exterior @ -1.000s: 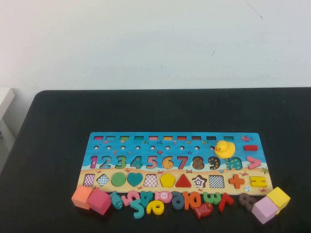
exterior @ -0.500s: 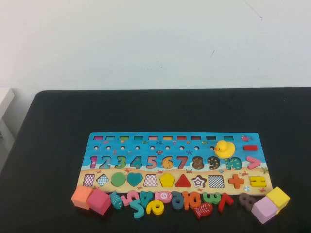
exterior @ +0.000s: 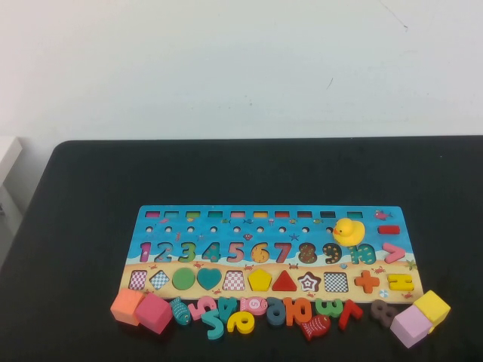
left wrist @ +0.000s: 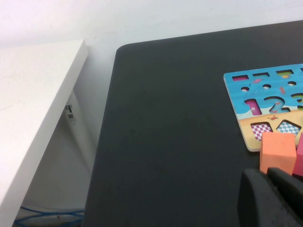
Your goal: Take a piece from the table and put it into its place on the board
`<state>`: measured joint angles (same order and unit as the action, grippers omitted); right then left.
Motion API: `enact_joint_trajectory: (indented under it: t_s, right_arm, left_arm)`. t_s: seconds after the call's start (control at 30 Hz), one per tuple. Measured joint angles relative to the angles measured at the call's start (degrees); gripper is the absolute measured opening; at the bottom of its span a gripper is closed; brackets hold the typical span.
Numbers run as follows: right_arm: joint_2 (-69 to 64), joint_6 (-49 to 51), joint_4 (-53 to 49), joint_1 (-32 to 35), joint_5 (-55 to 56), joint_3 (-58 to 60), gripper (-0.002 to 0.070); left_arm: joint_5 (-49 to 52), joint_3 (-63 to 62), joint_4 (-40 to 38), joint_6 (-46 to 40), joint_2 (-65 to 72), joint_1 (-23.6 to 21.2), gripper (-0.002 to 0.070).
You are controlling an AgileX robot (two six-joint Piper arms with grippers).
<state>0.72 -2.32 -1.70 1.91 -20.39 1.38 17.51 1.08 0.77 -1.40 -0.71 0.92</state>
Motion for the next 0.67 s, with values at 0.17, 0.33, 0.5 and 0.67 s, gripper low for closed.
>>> enact_joint_trajectory:
  t_s: [0.17, 0.33, 0.5, 0.67]
  right_arm:
    - [0.0, 0.0, 0.0, 0.0, 0.0, 0.0, 0.0019]
    - [0.0, 0.0, 0.0, 0.0, 0.0, 0.0, 0.0019]
    - [0.0, 0.0, 0.0, 0.0, 0.0, 0.0, 0.0019]
    - [0.0, 0.0, 0.0, 0.0, 0.0, 0.0, 0.0018]
  left_arm:
    - [0.0, 0.0, 0.0, 0.0, 0.0, 0.0, -0.0001]
    - [0.0, 0.0, 0.0, 0.0, 0.0, 0.0, -0.0001]
    - [0.1, 0.0, -0.4, 0.0, 0.0, 0.0, -0.0001]
    - [0.2, -0.1, -2.3, 0.0, 0.0, 0.0, -0.0001]
